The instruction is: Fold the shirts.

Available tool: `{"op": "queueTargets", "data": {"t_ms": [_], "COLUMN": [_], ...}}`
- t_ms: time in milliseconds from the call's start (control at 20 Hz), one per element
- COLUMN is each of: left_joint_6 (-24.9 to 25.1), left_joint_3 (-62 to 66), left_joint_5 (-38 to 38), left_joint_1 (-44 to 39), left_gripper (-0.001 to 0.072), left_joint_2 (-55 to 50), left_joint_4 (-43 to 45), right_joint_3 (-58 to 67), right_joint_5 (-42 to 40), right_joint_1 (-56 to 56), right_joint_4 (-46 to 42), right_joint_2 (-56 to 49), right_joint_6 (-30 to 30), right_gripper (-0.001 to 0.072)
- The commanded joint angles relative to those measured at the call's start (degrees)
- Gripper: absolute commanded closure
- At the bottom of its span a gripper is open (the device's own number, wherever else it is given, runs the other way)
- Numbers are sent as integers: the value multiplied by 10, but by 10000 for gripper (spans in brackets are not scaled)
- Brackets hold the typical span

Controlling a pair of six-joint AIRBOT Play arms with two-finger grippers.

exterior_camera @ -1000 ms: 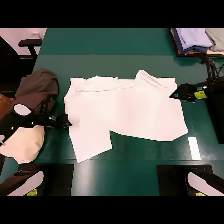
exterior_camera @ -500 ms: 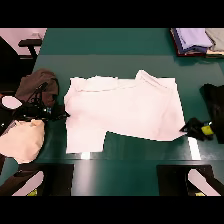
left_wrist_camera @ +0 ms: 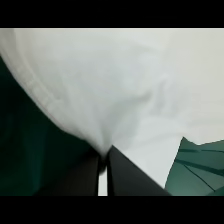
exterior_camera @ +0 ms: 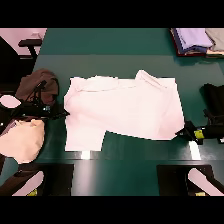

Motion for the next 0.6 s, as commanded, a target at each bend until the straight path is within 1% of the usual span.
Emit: {"op": "queueTargets", "data": {"t_ms": [0,100,200,300,400,550], "left_joint_6": [-1,-12,-19,-34,-36,-52], "left_joint_3": [28,87,180,301,438,629], "left_joint_5": [3,0,-14,-42,-78,-93], "left_joint_1": [1,1,1,1,1,1], "left_gripper": [679,679,679,679,678,678], "left_joint_2": [14,51,84,102,102,102], "left_joint_4": [-1,0,-1,-1,-1,4], "right_joint_3": [55,130,232,348,470,645], "right_joint_5": [20,41,45,29,13,14], "right_joint_1": [-2,-2,7,34,68,92], "right_joint_4": [10,11,10,10,7,-27], "right_joint_2": [9,64,113,150,169,174], "right_joint_6": [-19,-19,-19,-18,-13,5], "right_gripper": [696,697,697,697,697,698]}}
